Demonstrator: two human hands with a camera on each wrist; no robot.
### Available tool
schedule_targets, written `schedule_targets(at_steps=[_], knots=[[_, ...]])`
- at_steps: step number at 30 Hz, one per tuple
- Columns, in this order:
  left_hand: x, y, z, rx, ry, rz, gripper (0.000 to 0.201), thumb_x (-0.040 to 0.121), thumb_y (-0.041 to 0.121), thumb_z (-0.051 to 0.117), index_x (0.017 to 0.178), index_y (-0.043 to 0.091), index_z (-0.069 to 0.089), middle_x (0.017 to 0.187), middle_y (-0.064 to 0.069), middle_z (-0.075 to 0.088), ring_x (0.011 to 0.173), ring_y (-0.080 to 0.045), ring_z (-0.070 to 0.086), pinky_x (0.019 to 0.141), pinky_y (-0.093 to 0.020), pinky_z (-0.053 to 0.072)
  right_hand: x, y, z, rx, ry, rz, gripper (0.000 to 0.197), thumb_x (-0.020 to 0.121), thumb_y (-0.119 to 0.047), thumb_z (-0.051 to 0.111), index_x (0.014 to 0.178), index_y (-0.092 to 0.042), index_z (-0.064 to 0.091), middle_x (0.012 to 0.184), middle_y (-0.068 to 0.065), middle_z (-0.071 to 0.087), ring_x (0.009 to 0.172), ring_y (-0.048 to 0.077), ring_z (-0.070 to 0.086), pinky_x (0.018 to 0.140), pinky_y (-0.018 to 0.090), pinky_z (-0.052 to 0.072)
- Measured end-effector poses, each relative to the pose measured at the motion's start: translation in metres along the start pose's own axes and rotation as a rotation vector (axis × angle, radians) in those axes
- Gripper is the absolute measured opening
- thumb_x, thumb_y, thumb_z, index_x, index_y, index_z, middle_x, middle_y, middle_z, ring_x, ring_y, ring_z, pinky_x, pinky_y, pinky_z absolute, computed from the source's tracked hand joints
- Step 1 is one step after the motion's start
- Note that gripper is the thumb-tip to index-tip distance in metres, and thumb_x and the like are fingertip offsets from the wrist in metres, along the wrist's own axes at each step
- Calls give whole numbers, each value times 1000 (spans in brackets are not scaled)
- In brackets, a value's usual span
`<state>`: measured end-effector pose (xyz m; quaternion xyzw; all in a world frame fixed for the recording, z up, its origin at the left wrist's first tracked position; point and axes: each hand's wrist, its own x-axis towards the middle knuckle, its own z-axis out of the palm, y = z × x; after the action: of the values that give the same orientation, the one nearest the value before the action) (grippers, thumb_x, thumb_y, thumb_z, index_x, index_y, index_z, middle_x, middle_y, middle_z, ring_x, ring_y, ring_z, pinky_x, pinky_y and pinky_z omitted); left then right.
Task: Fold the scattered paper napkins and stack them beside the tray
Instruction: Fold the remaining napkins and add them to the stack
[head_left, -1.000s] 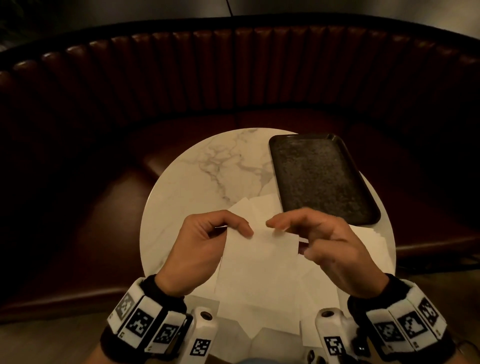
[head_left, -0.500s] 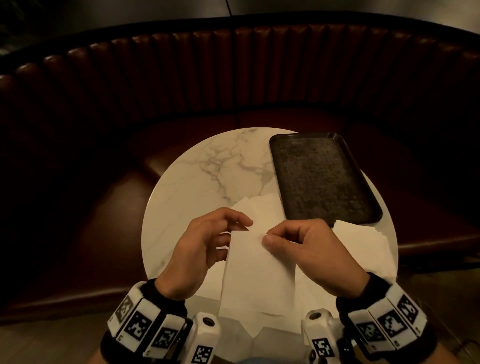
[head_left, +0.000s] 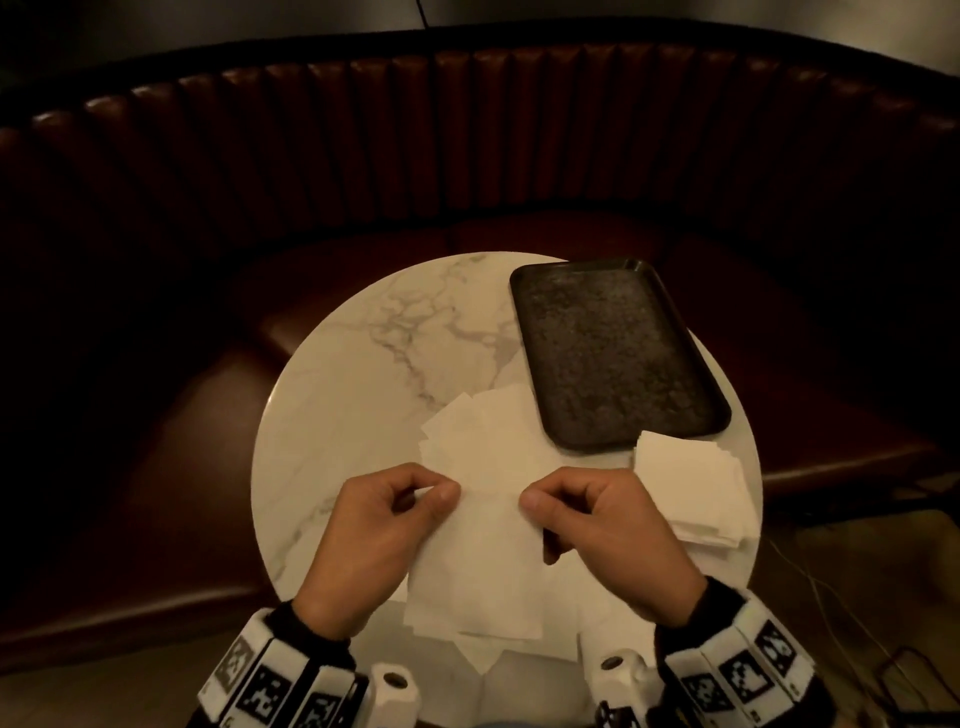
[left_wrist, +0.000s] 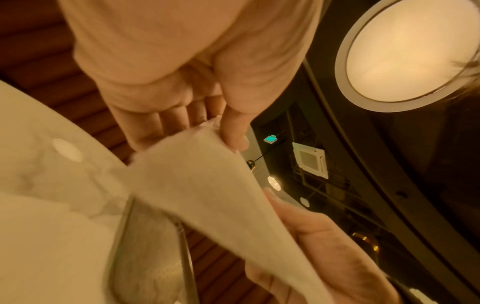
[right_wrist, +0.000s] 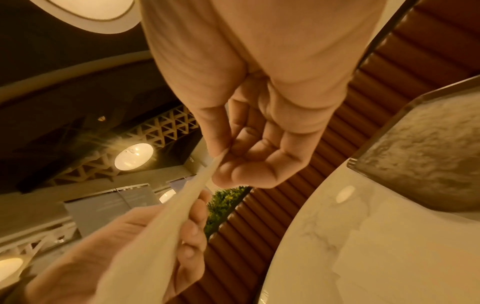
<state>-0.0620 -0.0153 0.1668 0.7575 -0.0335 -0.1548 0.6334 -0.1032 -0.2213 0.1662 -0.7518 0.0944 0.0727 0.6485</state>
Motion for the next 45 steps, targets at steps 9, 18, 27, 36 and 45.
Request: schedule_targets(at_steps=[9, 18, 27, 36, 45], knots=[[20, -42, 31, -11, -44, -167, 10, 93, 16, 63, 93, 15, 73, 81, -5, 76, 69, -20, 70, 63, -32, 55, 13, 59, -38, -99, 153, 44, 9, 83, -10, 71, 79, -17, 74, 76, -2, 72, 70, 4, 60, 70, 22, 50], [59, -167, -14, 849, 49, -495, 48, 88, 43, 65, 127, 18, 55, 129, -7, 51, 119, -29, 50, 97, -38, 43, 77, 137, -186, -697, 458, 308, 13, 89, -17, 62, 96, -9, 69, 100, 19, 69, 95, 37, 62, 87, 38, 46], [58, -177, 14, 1047, 35, -509, 87, 73, 70, 62, 144, 31, 29, 151, 0, 17, 136, -30, 21, 109, -51, 29, 81, 178, -172, -801, 631, 386, 44, 84, -13, 68, 123, -5, 53, 130, 27, 39, 117, 47, 38, 100, 55, 36], [139, -140, 81, 1067, 18, -402, 69, 90, 68, 38, 135, 17, 44, 136, -5, 46, 123, -31, 40, 100, -48, 31, 38, 134, -112, -742, 588, 127, 38, 80, -7, 68, 115, -14, 54, 122, 14, 45, 112, 35, 40, 97, 49, 37], [186, -121, 112, 698, 308, -782, 94, 88, 28, 66, 152, 7, 1, 145, -18, 32, 126, -37, 45, 107, -49, 32, 10, 152, -66, -596, 353, 136, 38, 86, -7, 64, 106, -34, 45, 109, -11, 41, 104, 10, 34, 91, 25, 29]])
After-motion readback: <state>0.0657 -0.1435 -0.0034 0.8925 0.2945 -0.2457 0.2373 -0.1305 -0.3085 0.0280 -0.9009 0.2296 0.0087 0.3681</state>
